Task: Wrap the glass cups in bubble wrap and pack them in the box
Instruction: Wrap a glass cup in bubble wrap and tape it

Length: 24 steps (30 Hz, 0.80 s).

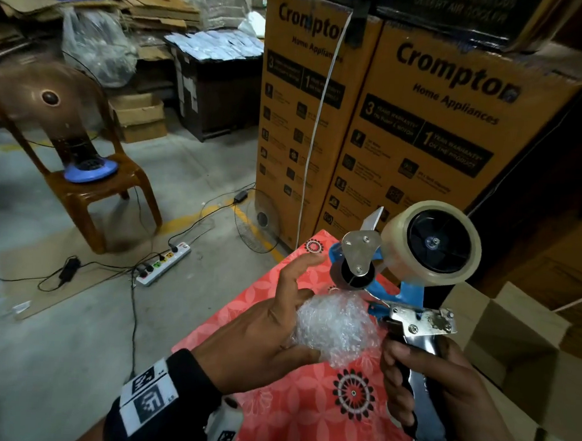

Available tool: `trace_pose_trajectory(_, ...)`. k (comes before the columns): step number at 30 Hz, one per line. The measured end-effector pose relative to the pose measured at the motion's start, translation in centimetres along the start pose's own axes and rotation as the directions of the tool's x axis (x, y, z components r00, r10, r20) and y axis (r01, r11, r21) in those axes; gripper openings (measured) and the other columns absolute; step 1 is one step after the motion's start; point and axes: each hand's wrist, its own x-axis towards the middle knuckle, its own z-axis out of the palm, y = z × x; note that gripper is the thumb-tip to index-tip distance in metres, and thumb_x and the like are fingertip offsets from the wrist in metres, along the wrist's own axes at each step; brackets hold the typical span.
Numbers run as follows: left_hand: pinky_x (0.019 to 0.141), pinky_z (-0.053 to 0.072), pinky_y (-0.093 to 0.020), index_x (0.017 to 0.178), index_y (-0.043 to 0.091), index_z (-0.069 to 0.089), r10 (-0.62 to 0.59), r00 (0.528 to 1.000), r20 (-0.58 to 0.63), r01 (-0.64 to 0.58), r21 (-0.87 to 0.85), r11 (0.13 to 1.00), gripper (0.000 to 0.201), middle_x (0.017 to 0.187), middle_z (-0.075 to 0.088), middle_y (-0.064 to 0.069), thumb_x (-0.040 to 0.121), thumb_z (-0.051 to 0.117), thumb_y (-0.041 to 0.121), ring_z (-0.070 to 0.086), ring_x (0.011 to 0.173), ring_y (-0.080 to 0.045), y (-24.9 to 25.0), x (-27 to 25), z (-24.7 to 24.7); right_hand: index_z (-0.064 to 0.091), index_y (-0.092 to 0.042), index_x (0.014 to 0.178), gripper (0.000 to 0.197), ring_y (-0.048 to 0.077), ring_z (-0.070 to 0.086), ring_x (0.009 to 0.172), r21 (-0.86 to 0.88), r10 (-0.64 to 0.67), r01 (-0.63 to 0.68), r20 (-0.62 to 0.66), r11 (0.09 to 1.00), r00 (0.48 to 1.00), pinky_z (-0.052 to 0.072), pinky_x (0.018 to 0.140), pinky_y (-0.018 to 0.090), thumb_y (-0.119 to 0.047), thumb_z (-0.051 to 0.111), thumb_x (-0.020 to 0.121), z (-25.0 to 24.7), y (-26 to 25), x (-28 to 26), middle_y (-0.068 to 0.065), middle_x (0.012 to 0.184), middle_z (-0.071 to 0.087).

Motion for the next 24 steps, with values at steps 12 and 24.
trace_pose_trajectory(12, 0.083, 0.052, -0.024, 0.138, 0.060, 0.025, 0.133, 0.990, -0.037, -0.131, 0.038, 0.991, 0.072, 0.124, 0.059, 0.020, 0.098, 0.076, 0.028, 0.067, 0.097, -0.011, 0.8, 0.5, 0.2, 0.059, 0.003, 0.075, 0.035, 0.023, 0.042, 0.040, 0.007, -0.048, 0.048, -0.009, 0.999, 0.999, 0.041, 0.043, 0.029, -0.015, 0.087, 0.066, 0.1, -0.7, -0.6, 0.021, 0.066, 0.044)
trace_pose_trajectory(24, 0.104, 0.048, -0.024, 0.153, 0.032, 0.036, 0.124, 0.978, -0.169, -0.109, 0.097, 0.989, 0.075, 0.150, 0.028, 0.013, 0.091, 0.078, 0.042, 0.047, 0.136, -0.009, 0.7, 1.1, 0.7, 0.057, 0.005, 0.074, 0.039, 0.025, 0.042, 0.041, -0.006, -0.115, 0.115, -0.027, 0.993, 0.993, 0.041, 0.043, 0.030, -0.017, 0.088, 0.063, 0.9, -1.0, -1.1, 0.022, 0.065, 0.044)
